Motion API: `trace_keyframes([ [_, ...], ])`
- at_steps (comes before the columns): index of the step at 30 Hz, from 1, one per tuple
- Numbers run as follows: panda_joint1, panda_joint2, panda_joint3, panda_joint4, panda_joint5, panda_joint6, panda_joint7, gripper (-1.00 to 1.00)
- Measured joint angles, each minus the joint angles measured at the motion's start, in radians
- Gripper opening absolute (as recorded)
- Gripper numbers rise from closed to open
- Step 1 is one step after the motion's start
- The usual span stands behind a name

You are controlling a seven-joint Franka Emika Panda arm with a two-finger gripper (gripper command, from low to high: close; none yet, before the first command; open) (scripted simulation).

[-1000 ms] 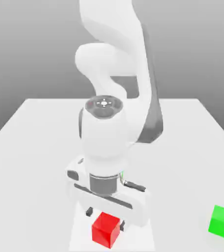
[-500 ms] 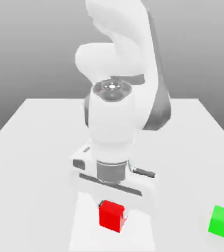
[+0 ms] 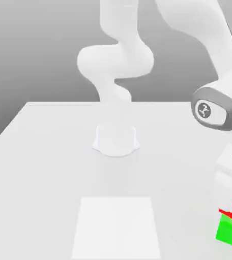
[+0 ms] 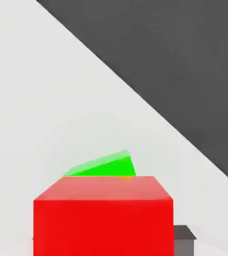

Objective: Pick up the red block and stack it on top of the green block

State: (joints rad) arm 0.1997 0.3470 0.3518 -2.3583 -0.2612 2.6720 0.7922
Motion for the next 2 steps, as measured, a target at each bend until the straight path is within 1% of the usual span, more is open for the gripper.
trace_keyframes([
  [2, 0.0, 0.0, 0.0, 0.0, 0.0, 0.0, 0.0, 1.0],
])
